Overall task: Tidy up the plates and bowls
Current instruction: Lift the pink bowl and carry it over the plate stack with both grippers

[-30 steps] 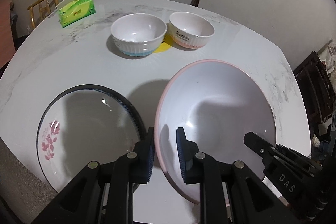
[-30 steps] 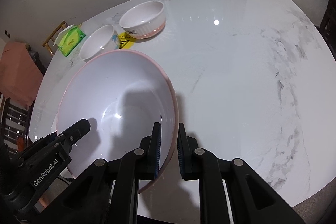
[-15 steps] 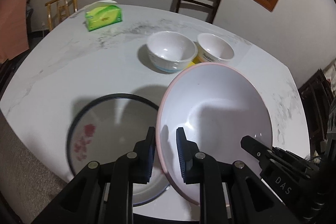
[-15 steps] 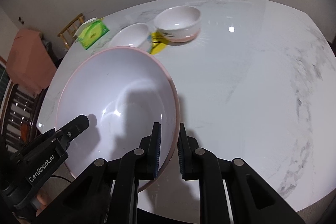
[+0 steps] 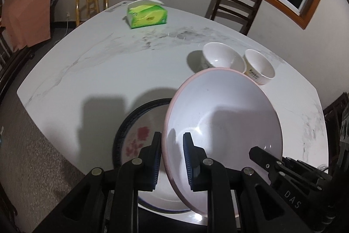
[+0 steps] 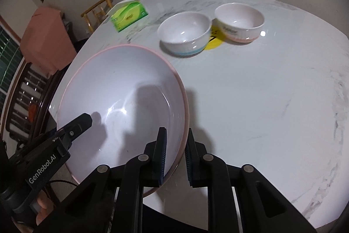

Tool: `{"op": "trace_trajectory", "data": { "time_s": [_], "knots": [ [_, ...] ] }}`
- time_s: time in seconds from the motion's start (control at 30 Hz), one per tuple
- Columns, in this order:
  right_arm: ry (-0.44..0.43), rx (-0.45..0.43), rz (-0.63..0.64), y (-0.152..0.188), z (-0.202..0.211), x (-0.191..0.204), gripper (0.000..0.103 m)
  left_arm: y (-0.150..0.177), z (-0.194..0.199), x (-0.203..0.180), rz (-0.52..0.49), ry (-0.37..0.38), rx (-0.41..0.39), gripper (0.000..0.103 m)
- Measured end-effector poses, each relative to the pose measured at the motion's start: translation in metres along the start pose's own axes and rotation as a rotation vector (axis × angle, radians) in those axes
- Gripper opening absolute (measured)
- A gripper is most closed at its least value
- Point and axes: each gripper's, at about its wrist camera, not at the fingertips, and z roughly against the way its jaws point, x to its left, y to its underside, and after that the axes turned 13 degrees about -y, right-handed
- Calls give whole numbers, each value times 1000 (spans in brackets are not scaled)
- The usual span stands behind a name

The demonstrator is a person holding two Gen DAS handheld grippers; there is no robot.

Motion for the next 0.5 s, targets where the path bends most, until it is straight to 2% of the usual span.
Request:
{"op": "trace_trajectory", "data": {
  "time_s": [0.5],
  "knots": [
    [5,68,23,11,-30,21,17,11,-20,28,30,-14,53,20]
  ]
}}
